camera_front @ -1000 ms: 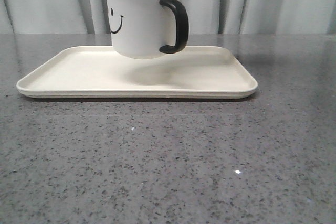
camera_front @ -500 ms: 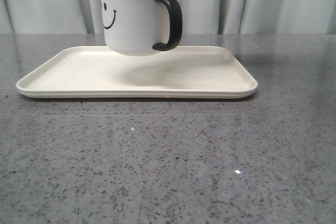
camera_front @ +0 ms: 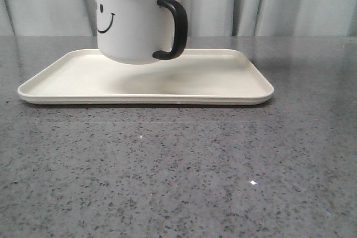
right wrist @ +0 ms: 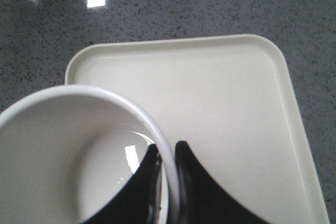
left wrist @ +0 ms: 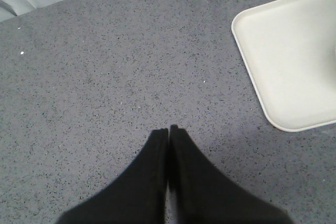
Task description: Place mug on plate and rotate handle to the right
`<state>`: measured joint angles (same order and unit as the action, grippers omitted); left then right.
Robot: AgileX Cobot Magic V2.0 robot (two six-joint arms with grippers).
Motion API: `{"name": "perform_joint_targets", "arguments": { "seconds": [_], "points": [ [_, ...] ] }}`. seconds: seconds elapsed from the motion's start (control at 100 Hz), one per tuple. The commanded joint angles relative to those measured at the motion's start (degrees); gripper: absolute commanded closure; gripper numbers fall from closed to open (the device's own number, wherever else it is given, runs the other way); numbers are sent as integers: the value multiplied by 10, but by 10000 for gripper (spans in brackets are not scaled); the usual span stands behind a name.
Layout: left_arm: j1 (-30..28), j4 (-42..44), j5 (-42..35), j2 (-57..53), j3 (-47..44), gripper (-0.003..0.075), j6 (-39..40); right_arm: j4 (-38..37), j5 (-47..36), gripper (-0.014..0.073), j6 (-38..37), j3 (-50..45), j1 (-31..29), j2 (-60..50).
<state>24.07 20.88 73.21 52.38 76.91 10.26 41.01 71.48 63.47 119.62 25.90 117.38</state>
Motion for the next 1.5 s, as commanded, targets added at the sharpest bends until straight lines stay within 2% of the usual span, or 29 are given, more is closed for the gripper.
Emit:
{"name": "perform_joint_targets", "arguments": {
  "seconds": [0.0, 0.14, 0.36, 0.91, 1.09, 1.26, 1.49],
  "points": [
    [3, 8, -10, -3, 12, 740, 7, 59, 52, 659, 18, 13, -3, -35],
    [3, 8, -10, -3, 12, 740, 7, 79, 51, 659, 21, 13, -3, -35],
    [3, 8, -10, -3, 12, 740, 7, 9, 51, 662, -22, 13, -3, -36],
    [3, 7, -10, -3, 12, 740, 7, 20, 18, 655, -65, 13, -4, -36],
    [3, 7, -10, -3, 12, 740, 7, 12, 47, 655, -38, 13, -4, -36],
    [3, 7, -10, -3, 12, 740, 7, -38, 51, 659, -26, 13, -4, -36],
    [3, 7, -10, -3, 12, 740, 7, -36, 51, 659, 5, 13, -3, -36]
  ]
}}
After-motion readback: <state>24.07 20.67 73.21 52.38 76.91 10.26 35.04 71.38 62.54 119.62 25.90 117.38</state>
